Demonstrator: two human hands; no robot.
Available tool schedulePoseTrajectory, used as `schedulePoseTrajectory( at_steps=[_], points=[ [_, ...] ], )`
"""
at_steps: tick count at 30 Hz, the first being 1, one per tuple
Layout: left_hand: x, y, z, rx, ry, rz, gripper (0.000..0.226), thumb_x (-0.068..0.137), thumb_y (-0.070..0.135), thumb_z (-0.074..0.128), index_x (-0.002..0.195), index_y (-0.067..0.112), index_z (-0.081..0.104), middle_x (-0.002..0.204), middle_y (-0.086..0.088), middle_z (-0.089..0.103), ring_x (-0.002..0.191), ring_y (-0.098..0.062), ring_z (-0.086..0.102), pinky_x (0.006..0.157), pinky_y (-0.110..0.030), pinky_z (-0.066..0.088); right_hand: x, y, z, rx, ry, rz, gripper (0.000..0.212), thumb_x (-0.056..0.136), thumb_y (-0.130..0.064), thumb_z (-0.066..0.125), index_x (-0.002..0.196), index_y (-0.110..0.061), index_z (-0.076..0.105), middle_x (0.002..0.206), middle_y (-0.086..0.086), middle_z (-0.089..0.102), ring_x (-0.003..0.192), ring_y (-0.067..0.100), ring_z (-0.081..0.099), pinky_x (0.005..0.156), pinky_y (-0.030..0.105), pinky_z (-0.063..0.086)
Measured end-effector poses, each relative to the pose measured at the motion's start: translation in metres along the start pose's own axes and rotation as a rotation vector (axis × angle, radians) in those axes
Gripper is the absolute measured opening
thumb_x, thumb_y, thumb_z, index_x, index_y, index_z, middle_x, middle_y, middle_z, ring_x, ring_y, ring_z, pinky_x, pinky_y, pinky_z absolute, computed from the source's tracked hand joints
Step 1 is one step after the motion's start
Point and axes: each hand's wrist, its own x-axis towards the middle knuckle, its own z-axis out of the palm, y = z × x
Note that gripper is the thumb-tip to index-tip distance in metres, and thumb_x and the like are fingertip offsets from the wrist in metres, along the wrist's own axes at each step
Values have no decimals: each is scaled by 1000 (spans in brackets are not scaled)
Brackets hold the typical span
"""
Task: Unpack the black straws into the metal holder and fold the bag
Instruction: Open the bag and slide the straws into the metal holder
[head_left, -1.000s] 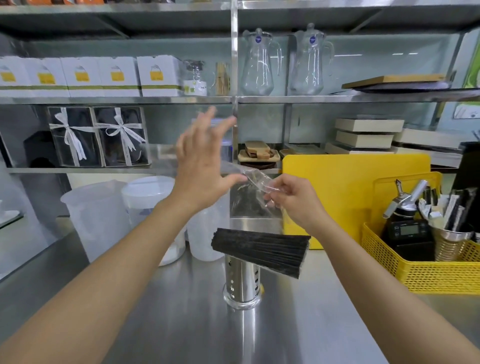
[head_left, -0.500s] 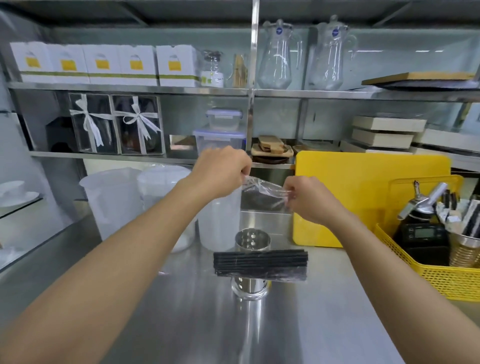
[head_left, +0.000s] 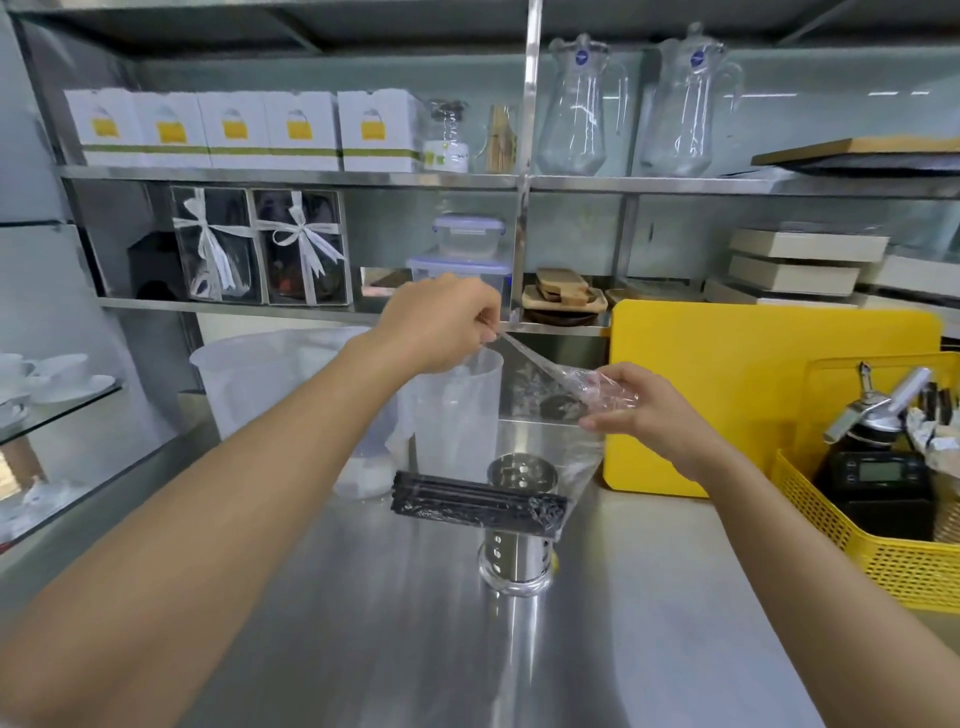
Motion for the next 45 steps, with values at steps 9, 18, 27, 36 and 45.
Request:
schedulePoseTrajectory(
  at_steps=[9,18,27,36,45],
  points=[
    [3,4,-22,-56,54,9,10,87,21,55,85,22,65,83,3,67,85,-23,60,74,-33,44,-7,38,14,579,86,113,10,81,-4,63,87,-10,67,84,5,74,83,18,68,66,28,47],
    [-3,-19,-15,130,-121,-47,53,73,52,68,118,31,50,102,10,67,101,-20,57,69,-31,36,-8,26,8,976,245,59,14,77,9,57,82,-4,56,63,6,68,64,19,68,86,41,51],
    [-31,-73,10,-693,116,-234,79,65,43,79,131,29,38,110,5,57,104,-12,55,85,-24,41,-9,49,-6,1110,331,76,17,85,6,51,86,-9,60,81,7,65,73,20,66,71,38,55],
    [-64,-80,60,-1149,-24,-384,69,66,30,78,125,27,43,111,2,67,102,-11,62,80,-20,41,-14,55,-8,1233,347,85,29,85,-11,55,60,-15,67,61,-2,65,70,11,65,71,31,58],
    [-37,-55,81,-1124,285,-464,20,82,-2,62,68,12,59,54,8,68,63,-8,65,75,-26,49,-16,50,-23,887,411,64,4,79,-18,61,77,-14,61,64,-4,68,79,16,64,78,31,49]
  ],
)
